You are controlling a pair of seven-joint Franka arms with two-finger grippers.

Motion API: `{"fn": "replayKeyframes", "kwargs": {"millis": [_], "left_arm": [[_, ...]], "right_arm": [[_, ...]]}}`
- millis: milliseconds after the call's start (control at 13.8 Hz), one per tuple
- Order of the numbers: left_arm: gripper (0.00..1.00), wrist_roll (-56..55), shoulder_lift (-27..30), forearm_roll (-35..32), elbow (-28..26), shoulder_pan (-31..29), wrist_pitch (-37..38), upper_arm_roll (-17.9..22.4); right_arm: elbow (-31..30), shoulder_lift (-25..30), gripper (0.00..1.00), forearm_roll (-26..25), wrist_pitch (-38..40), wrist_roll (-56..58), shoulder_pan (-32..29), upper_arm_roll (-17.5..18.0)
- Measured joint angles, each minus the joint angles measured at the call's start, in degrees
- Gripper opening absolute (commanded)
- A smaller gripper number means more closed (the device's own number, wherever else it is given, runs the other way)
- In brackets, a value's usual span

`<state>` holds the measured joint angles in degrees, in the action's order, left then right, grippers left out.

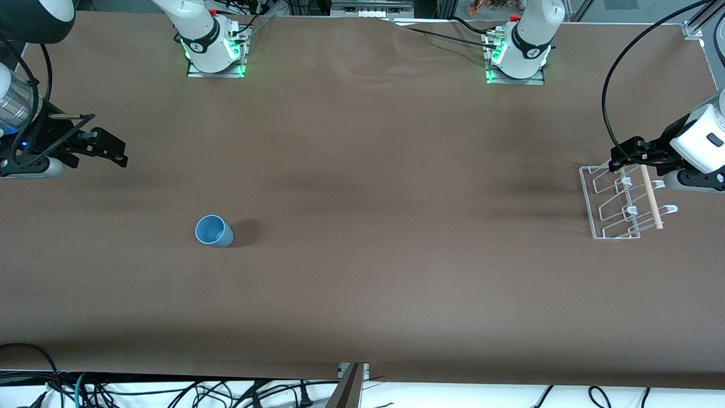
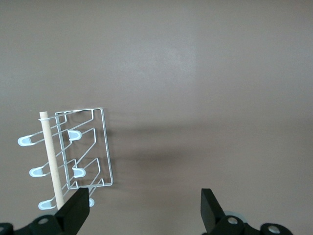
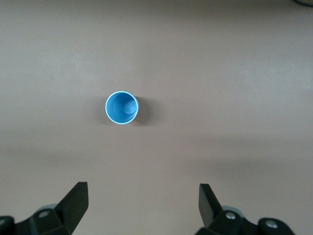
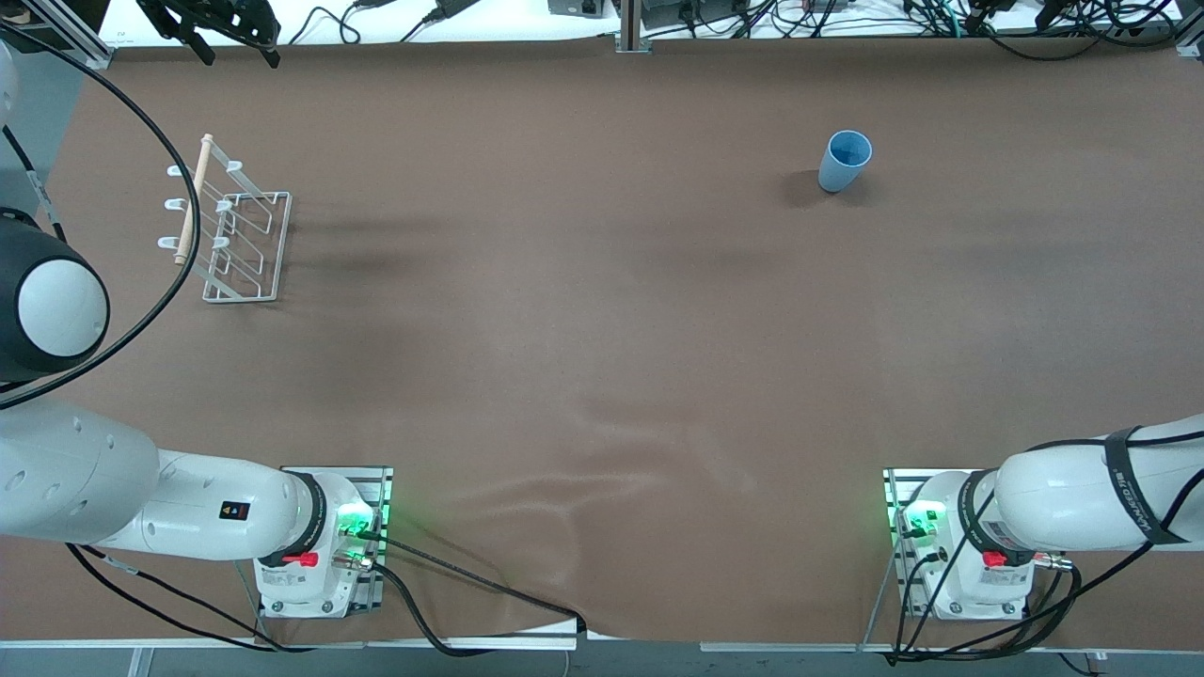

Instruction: Transfer cup to left arm and place on rack

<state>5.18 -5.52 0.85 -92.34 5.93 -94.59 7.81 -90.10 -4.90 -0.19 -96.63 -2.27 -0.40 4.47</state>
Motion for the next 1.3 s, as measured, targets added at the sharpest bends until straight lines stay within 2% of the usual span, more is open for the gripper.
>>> {"fn": "replayKeyframes", "kwargs": {"millis": [435,942,1304], "left_arm": [[1.00,0.00,0.00,0.00,0.00,0.03,0.00,0.00],[1.00,0.00,-0.01,0.00,0.02,0.04,0.00,-0.03],[1.00,0.00,-0.03,0.00,0.05,0.05,0.00,-0.04]], "right_arm": [[0.01,-1.59,1.00,-0.70,0.02,0.00,0.01,0.00],[0.03,-7.50,1.00,-1.48,-0.73,0.00,-0.06,-0.07],[-0.09,-14.66,1.00,-1.67,-6.55,0.00,-0.06,-0.08]]}}
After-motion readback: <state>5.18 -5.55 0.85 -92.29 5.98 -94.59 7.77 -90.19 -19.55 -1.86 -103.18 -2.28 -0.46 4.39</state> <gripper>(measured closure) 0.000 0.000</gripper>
